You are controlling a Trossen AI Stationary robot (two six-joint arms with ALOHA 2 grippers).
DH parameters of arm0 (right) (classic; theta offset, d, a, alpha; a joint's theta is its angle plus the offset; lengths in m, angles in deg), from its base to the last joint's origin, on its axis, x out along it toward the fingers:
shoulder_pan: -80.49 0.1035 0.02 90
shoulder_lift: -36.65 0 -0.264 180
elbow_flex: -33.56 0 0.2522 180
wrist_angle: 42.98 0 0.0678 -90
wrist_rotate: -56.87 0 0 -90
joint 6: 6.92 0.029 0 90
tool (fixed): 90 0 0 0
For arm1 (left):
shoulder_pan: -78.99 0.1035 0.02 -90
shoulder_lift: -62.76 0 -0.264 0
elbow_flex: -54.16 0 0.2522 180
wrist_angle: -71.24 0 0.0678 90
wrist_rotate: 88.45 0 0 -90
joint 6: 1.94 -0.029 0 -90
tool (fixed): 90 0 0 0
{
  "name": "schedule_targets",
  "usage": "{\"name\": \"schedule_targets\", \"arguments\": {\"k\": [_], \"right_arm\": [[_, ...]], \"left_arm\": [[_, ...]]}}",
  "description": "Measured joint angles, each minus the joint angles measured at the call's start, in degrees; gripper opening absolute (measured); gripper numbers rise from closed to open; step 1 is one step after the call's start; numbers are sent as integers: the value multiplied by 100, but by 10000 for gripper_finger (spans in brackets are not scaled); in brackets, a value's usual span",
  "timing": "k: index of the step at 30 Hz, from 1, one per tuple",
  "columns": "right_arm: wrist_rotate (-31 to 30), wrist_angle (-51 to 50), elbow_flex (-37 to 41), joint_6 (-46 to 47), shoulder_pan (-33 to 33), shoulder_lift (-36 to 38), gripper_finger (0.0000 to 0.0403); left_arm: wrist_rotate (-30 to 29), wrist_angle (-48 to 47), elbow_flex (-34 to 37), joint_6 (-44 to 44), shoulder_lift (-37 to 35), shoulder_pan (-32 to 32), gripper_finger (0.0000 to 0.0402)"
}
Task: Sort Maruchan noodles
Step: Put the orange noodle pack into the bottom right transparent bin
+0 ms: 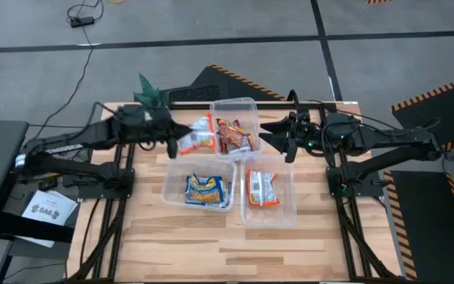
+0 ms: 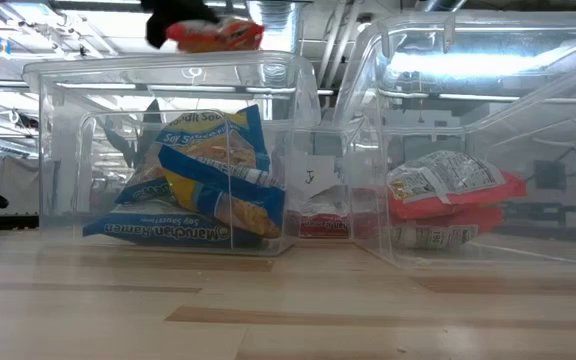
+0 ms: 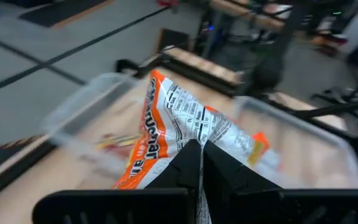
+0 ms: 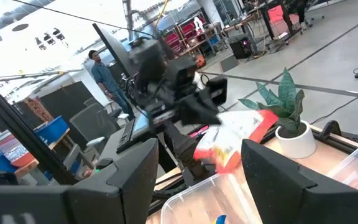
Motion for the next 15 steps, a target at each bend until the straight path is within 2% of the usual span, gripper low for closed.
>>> {"name": "schedule_targets", "arguments": {"k": [7, 11, 15], "right_arm": [[0, 19, 1, -90, 0, 4, 253], [1, 19, 5, -103, -27, 62, 253], [-1, 34, 5, -103, -67, 229, 253]], "left_arm": [[-193, 1683, 0, 358, 1134, -1233, 0], [-133, 2717, 0, 494, 1833, -1546, 0], [18, 3543, 0, 807, 2410, -1602, 0]]}}
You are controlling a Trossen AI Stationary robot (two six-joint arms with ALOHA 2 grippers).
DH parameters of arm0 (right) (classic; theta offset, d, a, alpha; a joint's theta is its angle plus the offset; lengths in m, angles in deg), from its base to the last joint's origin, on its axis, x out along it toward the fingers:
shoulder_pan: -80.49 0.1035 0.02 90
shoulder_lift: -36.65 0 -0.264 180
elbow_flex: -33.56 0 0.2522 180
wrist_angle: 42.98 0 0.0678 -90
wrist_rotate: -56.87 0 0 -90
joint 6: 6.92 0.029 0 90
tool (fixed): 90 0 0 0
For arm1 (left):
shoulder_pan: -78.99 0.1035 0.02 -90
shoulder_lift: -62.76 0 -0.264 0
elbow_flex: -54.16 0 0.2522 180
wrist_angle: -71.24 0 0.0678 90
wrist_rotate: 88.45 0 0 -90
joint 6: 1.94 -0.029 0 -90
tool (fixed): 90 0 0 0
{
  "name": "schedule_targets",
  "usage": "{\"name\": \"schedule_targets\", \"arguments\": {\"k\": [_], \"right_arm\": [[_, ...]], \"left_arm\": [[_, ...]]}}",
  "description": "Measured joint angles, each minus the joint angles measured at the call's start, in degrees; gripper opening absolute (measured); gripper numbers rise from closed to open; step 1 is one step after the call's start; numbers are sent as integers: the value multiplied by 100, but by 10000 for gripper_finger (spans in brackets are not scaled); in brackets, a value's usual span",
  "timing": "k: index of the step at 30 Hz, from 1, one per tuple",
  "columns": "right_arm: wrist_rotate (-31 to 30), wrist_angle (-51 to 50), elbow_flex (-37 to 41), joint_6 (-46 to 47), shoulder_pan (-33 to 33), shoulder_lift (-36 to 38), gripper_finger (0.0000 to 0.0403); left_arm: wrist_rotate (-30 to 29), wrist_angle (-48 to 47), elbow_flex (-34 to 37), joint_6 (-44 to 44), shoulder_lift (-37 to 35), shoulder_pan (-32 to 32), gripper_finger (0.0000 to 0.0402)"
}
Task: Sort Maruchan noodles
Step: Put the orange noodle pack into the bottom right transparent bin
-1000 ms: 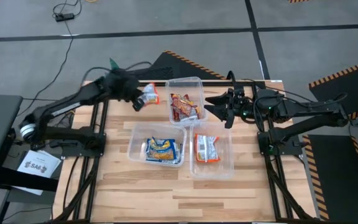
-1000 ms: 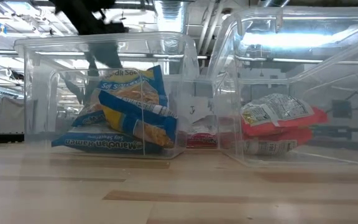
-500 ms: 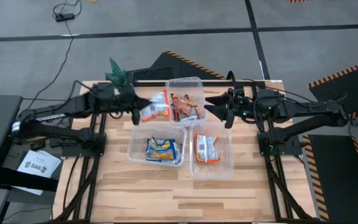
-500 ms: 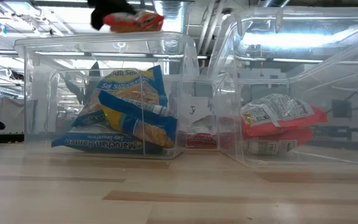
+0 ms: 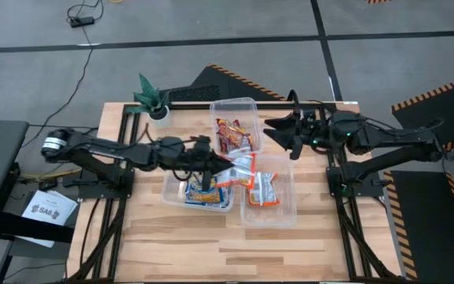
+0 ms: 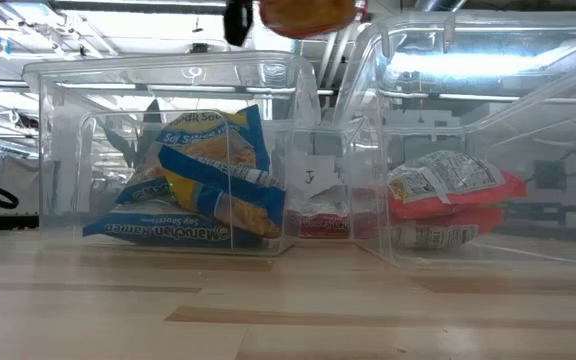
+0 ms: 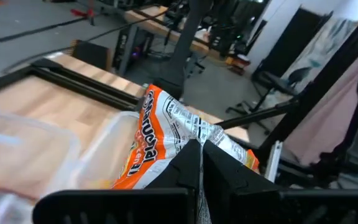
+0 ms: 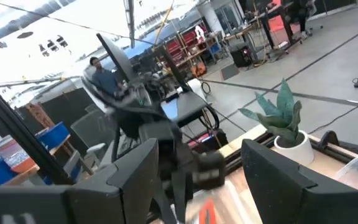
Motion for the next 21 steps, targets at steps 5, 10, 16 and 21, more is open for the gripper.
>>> {"name": "schedule_targets", "arguments": {"k": [5, 10, 16, 21], "right_arm": [[-4, 37, -2, 0, -49, 217, 253], [-4, 29, -2, -122, -46, 296, 253], [-9, 35, -2, -138, -46, 296, 253], [-11, 49, -2, -151, -46, 296, 253]], "left_arm": [[246, 892, -4, 271, 557, 6, 0], [390, 1130, -172, 347, 882, 6, 0], [698, 844, -938, -41, 1336, 6, 0], [696, 159, -1562, -515, 1627, 10, 0]]}}
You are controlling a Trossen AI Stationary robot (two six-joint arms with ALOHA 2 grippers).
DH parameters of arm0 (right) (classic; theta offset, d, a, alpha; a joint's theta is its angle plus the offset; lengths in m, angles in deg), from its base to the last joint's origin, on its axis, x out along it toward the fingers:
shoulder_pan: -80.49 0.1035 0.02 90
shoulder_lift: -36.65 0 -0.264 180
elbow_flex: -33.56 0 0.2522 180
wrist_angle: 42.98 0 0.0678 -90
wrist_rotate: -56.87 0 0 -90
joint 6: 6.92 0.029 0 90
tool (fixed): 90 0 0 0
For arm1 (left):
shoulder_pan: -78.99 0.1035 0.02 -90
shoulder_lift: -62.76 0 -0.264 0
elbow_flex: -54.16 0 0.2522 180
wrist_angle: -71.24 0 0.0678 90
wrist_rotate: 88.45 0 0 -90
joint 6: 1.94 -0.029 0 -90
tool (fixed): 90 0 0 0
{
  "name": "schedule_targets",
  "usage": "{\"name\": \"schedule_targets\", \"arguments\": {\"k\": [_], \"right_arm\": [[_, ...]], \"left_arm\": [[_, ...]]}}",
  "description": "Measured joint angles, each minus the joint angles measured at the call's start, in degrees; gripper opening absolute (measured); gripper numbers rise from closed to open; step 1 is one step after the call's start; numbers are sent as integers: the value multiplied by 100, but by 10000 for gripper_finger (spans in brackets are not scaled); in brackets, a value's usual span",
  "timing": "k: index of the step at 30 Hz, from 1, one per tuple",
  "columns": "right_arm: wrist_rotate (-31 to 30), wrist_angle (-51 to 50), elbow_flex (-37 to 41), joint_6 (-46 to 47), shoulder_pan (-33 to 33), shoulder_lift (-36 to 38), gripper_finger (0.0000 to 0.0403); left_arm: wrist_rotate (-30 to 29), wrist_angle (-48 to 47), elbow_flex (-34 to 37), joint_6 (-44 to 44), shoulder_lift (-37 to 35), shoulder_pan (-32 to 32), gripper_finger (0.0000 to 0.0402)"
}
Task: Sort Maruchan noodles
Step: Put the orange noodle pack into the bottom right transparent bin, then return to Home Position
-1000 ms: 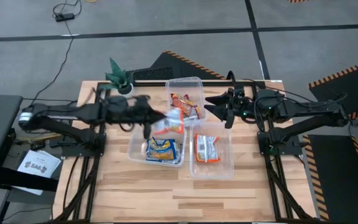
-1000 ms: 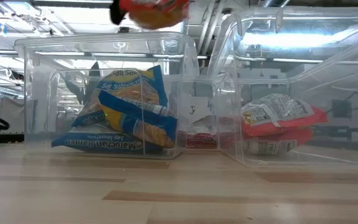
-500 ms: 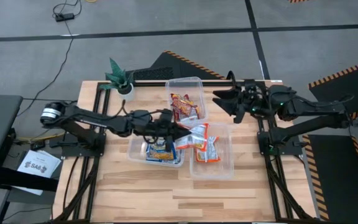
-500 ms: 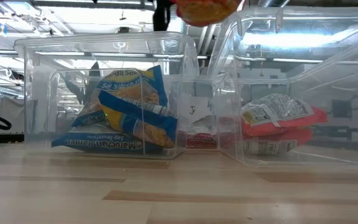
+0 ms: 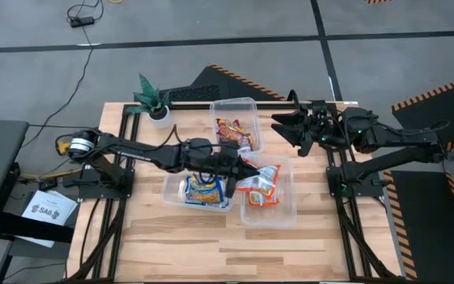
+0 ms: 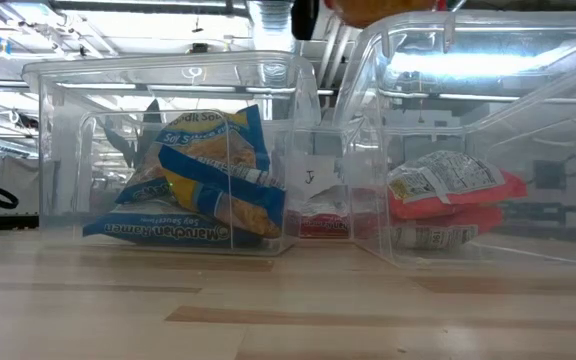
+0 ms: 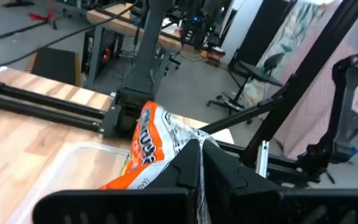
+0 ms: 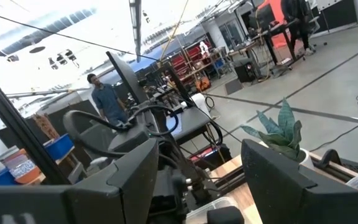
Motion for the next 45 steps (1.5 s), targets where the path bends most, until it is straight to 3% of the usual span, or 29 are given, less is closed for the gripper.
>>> {"name": "schedule_targets", "arguments": {"k": [16, 21, 29, 33, 36, 41, 45], "right_arm": [[-9, 47, 0, -137, -90, -2, 253], [-9, 49, 0, -140, -118, -2, 253], [-9, 49, 0, -137, -118, -2, 253], [-9, 49, 0, -138, -118, -2, 253], [-9, 68, 0, -138, -118, -2, 253], [-9, 65, -2, -151, -118, -2, 253], [-7, 56, -2, -151, -118, -2, 253]], "left_arm": [[-267, -9, -261, -458, 166, 0, 13], [-264, 196, -262, -464, 158, -6, 72], [-138, 415, -265, -324, 232, 48, 206], [389, 231, -254, -312, -193, 305, 248], [638, -459, -272, -250, -733, 535, 257], [722, -1917, -239, -771, -1725, 862, 248], [702, -2123, 310, -1311, -2669, 940, 206]]}}
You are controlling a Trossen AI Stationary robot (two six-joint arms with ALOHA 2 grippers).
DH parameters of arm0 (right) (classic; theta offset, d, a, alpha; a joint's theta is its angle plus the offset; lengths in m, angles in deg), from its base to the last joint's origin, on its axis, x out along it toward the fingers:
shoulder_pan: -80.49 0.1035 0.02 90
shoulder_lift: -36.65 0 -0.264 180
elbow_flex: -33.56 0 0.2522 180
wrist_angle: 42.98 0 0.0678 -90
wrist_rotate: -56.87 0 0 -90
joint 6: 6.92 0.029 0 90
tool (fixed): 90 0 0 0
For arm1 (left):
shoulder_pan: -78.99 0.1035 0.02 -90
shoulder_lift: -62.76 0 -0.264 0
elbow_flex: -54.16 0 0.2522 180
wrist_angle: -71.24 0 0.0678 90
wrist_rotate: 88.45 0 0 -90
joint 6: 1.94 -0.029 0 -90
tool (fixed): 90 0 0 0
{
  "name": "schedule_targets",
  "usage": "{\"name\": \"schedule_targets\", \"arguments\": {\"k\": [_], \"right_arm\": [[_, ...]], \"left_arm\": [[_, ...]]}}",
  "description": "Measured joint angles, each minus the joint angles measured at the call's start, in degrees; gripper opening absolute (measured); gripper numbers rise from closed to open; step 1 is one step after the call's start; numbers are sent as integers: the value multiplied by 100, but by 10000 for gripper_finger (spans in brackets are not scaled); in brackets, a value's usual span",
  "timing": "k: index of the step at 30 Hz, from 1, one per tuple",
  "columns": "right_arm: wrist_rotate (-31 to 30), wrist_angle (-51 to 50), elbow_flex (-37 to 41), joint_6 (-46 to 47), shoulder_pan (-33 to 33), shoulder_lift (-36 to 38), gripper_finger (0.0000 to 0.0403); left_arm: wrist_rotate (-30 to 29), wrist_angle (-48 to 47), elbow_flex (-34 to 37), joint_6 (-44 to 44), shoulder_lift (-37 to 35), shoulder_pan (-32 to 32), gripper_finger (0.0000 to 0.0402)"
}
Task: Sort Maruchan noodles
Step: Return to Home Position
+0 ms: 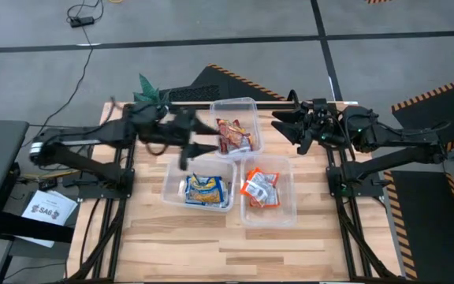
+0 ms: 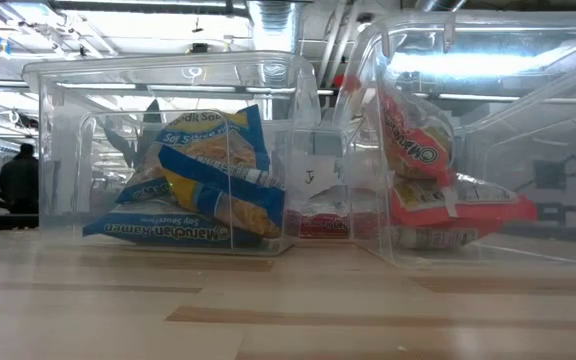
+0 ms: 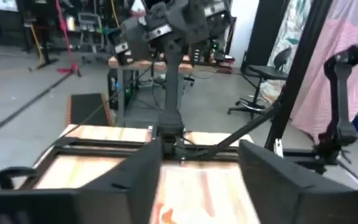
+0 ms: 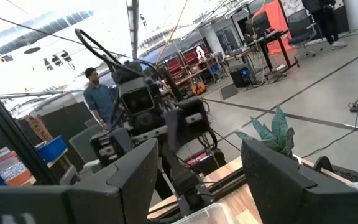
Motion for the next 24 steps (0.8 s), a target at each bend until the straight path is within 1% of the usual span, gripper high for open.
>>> {"name": "schedule_targets", "arguments": {"k": [1, 3, 6, 7, 10, 12, 15, 18, 20, 24], "right_arm": [[-2, 2, 0, 0, 0, 0, 253], [-2, 0, 0, 6, 0, 0, 253], [-2, -2, 0, 15, 0, 0, 253], [-2, -6, 0, 15, 0, 0, 253], [-2, -41, -4, 16, 0, -2, 253], [0, -119, -4, 17, 0, -4, 253], [-1, -213, -4, 17, 0, -6, 253], [3, -197, -4, 17, 0, -7, 249], [11, -218, -4, 15, 0, -7, 242], [17, -471, -4, 15, 0, 0, 218]], "left_arm": [[-71, 59, 256, -64, -247, 0, 186], [-260, 322, 859, -61, -754, -21, 131], [-380, 1024, 1984, 161, -1552, -70, 34], [-405, 1299, 2367, 291, -1798, -96, 18], [-615, 1948, 3453, 574, -2529, -241, 8], [-864, 2384, 4061, 715, -2982, -386, 2], [-1264, 2782, 4828, 852, -3582, -612, 1], [-1646, 2809, 5366, 1007, -4101, -812, 0], [-1800, 2812, 5625, 1043, -4421, -922, 0], [-1749, 2796, 6048, 990, -5014, -1054, 0]]}}
